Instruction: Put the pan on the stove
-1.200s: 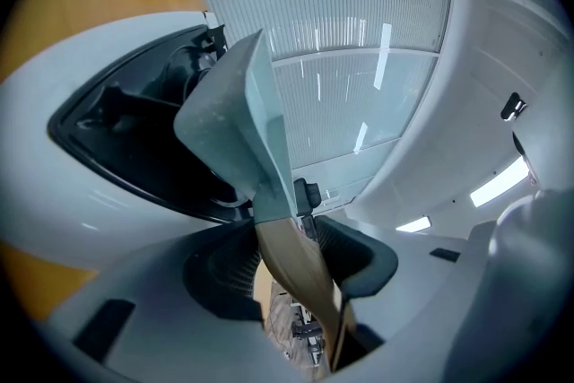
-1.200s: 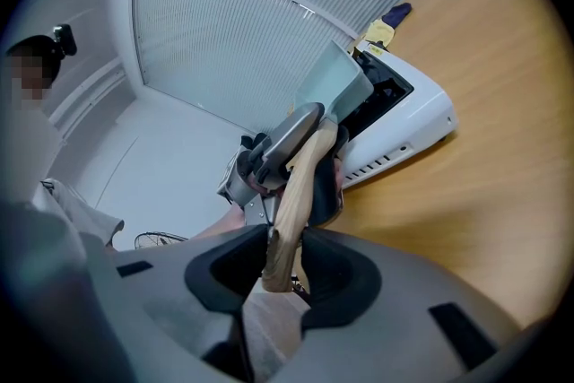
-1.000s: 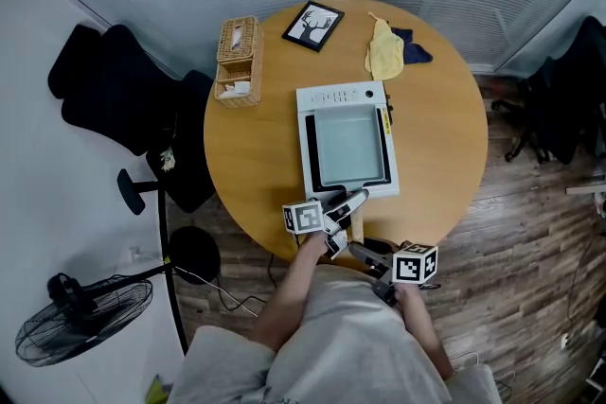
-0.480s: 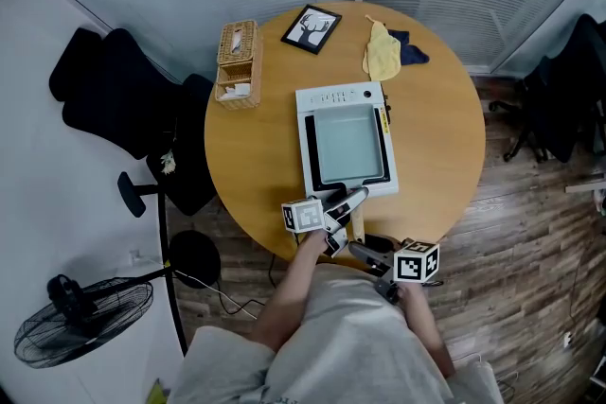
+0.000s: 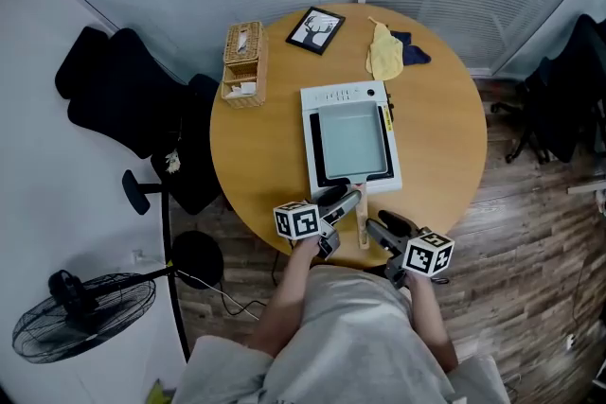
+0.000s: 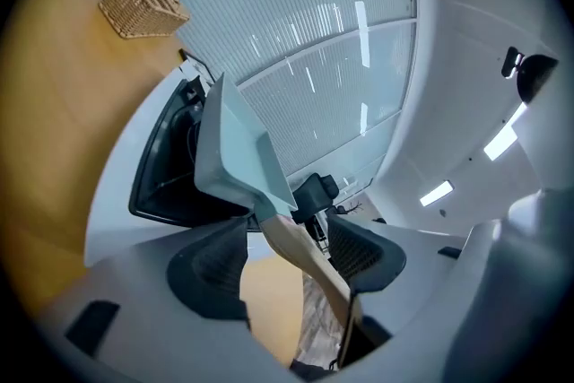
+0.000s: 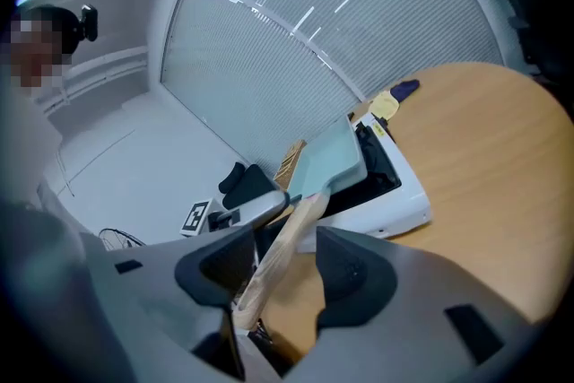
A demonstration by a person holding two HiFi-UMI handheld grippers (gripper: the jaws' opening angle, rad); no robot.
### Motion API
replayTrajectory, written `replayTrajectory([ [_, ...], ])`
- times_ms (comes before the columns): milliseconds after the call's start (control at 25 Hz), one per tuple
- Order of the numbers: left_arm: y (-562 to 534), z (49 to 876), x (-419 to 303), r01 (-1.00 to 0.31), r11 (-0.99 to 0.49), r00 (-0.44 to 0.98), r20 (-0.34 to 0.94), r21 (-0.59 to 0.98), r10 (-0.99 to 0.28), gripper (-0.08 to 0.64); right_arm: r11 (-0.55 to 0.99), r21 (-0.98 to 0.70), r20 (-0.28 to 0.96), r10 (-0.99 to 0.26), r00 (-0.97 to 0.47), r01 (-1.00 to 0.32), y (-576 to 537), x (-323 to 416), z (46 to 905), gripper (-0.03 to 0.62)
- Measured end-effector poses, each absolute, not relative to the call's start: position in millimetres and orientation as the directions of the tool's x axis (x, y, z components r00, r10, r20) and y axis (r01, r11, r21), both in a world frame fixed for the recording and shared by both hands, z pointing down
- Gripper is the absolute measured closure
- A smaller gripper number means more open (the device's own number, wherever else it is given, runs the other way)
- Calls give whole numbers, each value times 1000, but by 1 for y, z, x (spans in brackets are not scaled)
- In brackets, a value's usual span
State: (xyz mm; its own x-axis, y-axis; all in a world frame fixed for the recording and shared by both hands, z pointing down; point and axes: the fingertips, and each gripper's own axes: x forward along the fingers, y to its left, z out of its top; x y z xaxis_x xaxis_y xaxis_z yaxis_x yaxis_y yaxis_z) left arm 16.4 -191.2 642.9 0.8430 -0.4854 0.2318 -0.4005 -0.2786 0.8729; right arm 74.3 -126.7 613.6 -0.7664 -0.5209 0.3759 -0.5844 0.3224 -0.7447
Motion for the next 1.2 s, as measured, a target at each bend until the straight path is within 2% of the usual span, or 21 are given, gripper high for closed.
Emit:
replayTrajectory([
  [400, -183, 623, -26, -598, -370, 754, 342, 711, -561, 273, 401, -613, 378, -608, -699, -681, -166, 83, 595, 371],
  [640, -191, 597, -37, -736, -485, 669, 402, 472, -625, 273, 431, -540, 389, -634, -669, -723, -179, 85, 588, 371],
  [960, -200, 577, -39, -798, -546, 601, 399, 254, -693, 275, 461, -400, 409, -683, -605, -792, -180, 95, 582, 373],
  [1200, -202, 576, -41, -810, -545, 582, 402, 216, -706, 275, 459, -370, 427, -688, -587, -807, -182, 99, 585, 373],
])
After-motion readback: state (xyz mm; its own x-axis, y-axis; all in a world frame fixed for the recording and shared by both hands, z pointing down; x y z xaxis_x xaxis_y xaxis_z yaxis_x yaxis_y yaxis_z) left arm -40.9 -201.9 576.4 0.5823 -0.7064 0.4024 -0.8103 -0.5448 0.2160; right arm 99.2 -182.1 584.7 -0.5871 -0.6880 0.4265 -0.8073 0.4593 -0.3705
